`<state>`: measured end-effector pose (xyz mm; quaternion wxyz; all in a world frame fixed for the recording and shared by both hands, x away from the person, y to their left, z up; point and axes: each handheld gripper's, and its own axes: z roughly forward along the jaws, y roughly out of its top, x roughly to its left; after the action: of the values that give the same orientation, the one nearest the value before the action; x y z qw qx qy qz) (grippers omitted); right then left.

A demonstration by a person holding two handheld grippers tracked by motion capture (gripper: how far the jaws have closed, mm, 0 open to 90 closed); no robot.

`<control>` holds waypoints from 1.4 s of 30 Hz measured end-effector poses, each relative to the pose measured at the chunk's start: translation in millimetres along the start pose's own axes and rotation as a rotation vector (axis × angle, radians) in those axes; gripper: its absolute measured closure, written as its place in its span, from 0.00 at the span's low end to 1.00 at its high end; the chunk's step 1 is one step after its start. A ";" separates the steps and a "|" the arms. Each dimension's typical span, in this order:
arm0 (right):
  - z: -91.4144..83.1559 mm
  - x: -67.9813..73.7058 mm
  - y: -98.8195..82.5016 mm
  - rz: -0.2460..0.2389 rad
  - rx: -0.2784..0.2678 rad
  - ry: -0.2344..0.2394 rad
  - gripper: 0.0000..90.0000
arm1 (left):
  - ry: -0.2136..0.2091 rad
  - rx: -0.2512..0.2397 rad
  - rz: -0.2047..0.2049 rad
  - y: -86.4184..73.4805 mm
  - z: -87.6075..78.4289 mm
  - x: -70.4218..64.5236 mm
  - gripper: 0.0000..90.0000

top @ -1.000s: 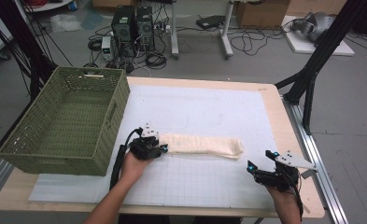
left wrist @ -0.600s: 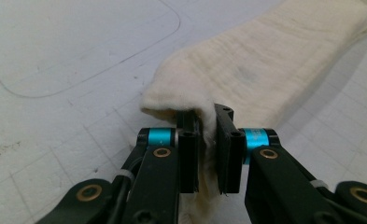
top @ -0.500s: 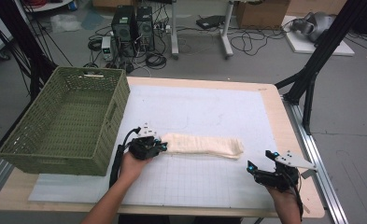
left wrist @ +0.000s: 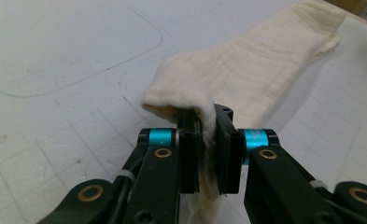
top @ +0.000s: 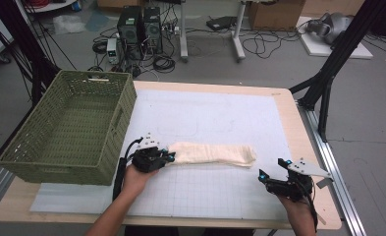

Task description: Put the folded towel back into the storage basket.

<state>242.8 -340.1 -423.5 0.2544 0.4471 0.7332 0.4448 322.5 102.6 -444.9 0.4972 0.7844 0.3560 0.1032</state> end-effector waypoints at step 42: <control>78.3 9.9 19.3 0.006 0.119 -0.007 0.28 | -0.003 -0.069 0.012 -7.9 -16.5 -8.3 0.89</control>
<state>306.8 -294.2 -443.4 0.2285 0.4652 0.7562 0.3994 304.4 110.8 -442.0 0.5237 0.7692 0.3468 0.1171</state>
